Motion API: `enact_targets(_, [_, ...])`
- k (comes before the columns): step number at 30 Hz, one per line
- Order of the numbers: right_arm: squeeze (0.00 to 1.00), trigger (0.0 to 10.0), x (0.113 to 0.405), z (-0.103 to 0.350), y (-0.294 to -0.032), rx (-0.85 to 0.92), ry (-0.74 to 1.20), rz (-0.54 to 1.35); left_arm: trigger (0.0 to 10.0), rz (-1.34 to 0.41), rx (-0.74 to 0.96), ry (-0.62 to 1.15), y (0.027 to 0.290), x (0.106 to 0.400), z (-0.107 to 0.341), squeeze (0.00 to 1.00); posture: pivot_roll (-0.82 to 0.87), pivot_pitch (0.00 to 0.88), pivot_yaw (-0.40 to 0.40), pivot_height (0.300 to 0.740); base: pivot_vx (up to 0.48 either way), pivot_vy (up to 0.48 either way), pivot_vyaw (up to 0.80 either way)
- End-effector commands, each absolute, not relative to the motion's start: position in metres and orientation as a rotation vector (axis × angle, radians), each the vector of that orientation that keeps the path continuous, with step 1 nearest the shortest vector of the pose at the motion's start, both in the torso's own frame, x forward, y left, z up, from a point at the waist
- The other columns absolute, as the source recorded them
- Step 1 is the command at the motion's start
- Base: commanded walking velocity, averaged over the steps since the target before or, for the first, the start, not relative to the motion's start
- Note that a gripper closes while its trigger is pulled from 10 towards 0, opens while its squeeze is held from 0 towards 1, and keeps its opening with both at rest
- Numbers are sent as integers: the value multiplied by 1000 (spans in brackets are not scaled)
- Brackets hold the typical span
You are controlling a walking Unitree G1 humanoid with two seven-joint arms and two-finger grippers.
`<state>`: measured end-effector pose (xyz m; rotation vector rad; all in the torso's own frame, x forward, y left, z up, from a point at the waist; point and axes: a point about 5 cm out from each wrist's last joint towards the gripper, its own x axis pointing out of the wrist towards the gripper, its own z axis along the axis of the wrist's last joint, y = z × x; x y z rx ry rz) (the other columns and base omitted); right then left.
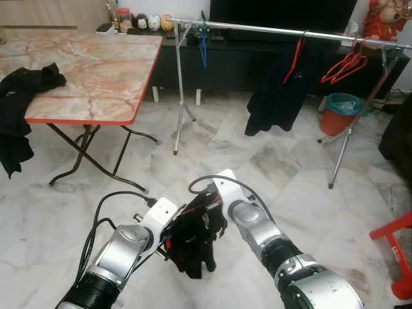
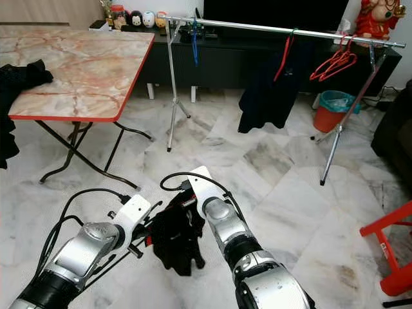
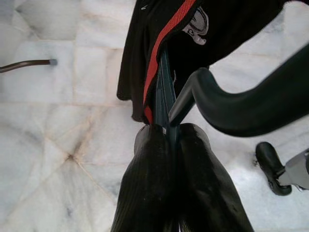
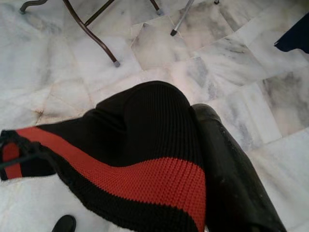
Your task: Hang hanger
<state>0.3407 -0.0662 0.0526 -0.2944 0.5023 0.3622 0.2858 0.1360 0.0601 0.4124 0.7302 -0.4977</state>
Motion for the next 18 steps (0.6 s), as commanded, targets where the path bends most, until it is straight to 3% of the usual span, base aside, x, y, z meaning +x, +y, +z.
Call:
enact_targets(1, [0, 10000, 343, 58, -62, -289, 477, 375, 10000, -463, 434, 713, 139, 291, 64, 0, 132, 0, -56, 740, 0, 0, 0])
enact_targets(8, [0, 10000, 335, 53, -50, -306, 500, 475, 10000, -526, 427, 662, 129, 292, 68, 0, 134, 0, -58, 740, 0, 0, 0])
enact_targets(11, [0, 10000, 329, 48, -43, -320, 518, 542, 10000, -722, 348, 631, 109, 279, 73, 0, 139, 0, -60, 740, 0, 0, 0])
enact_targets(18, [0, 10000, 337, 53, -57, -384, 482, 471, 10000, -874, 402, 670, 111, 262, 68, 0, 137, 0, -57, 740, 0, 0, 0])
